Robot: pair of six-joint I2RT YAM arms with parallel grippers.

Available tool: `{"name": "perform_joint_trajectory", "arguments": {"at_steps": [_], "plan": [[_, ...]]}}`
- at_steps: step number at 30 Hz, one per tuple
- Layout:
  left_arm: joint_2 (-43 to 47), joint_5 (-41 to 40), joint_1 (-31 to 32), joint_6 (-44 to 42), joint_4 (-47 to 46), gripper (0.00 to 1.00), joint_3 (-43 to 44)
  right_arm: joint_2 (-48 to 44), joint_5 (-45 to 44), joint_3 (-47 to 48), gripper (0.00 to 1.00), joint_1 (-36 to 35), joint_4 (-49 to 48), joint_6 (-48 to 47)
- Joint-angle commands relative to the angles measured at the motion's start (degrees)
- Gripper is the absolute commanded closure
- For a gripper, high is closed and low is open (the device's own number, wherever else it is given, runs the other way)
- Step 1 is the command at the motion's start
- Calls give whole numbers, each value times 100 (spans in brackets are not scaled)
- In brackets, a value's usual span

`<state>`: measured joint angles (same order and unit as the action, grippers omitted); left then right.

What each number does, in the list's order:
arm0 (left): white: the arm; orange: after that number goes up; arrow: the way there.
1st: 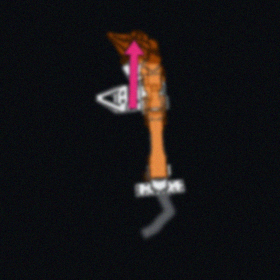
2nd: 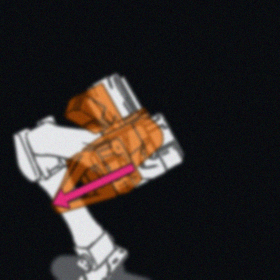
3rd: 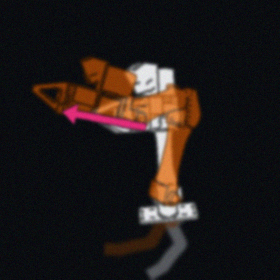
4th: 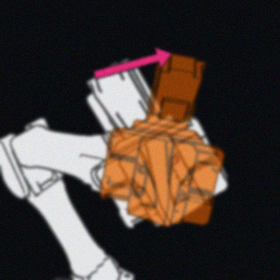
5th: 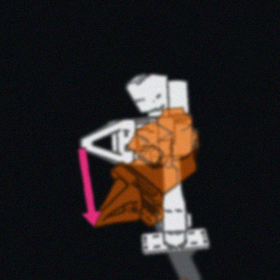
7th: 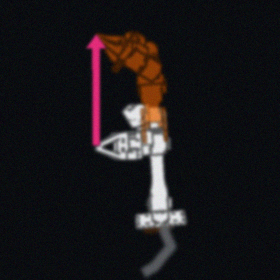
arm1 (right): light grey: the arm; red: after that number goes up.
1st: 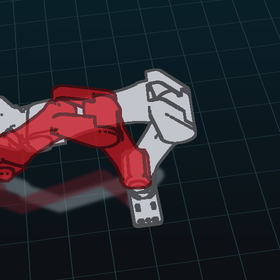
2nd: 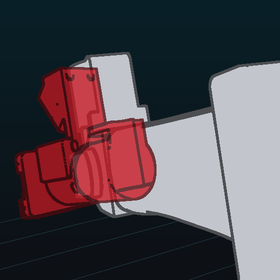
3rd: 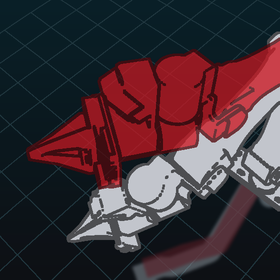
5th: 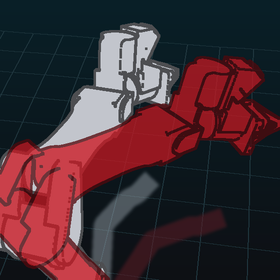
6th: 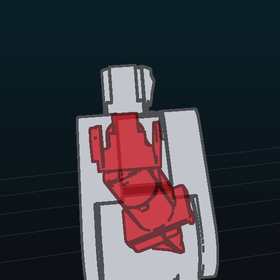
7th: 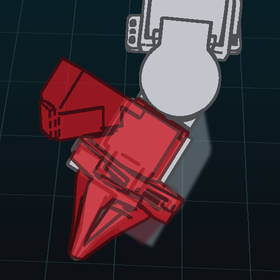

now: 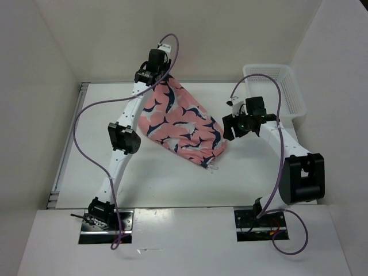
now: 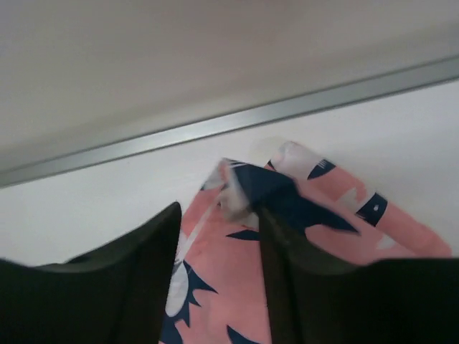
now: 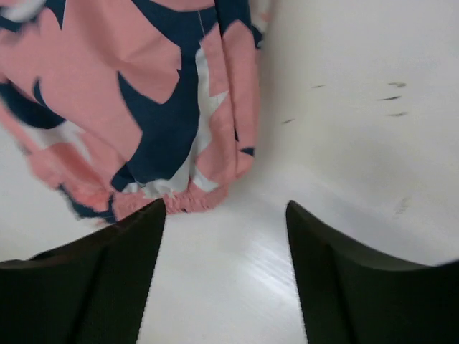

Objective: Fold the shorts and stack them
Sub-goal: Fold the shorts

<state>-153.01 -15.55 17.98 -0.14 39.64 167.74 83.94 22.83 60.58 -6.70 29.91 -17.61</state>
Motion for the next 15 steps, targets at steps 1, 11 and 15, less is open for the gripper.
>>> {"name": "perform_joint_trajectory", "arguments": {"at_steps": [1, 11, 15], "plan": [[-554, -447, -14, 14, 256, 40, 885, 96, -981, 7, 23, 28, -776, 328], [534, 1640, -1030, 14, 1484, 1, 499, -194, -438, 368, 9, -24, 93, 292], [1115, 2740, -1515, 14, 1547, 0, -1232, -194, -463, -71, 9, -165, -134, 784]]}}
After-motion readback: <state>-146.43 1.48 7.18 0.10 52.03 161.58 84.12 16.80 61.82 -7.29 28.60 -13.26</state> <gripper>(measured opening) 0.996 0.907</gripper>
